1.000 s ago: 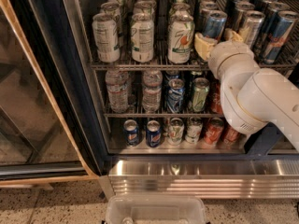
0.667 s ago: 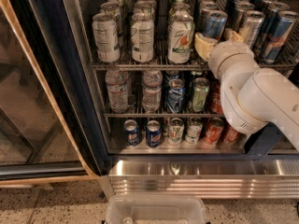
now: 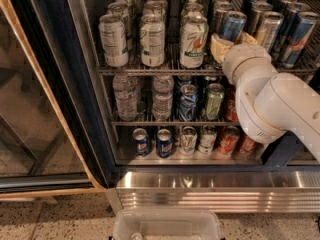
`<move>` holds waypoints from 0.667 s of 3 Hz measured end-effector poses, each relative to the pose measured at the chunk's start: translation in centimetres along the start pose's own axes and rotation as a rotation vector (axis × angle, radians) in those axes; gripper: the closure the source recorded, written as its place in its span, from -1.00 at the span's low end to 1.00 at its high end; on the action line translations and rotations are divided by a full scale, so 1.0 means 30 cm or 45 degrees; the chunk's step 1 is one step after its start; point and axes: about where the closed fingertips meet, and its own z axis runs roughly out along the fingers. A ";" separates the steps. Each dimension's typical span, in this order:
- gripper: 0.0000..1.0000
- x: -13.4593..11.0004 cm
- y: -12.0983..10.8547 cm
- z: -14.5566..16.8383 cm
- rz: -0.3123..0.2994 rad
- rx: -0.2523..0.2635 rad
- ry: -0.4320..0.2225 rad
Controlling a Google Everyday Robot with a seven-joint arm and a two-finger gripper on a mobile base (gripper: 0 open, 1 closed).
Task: Pick redbull can from top shelf of fridge
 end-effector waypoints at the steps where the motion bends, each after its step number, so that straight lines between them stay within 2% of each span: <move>1: 1.00 -0.009 -0.003 -0.016 0.006 0.015 0.001; 2: 1.00 -0.033 -0.002 -0.040 0.017 0.009 0.000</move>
Offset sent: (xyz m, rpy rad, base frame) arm 0.0000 0.0000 0.0000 0.0000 0.0000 0.0000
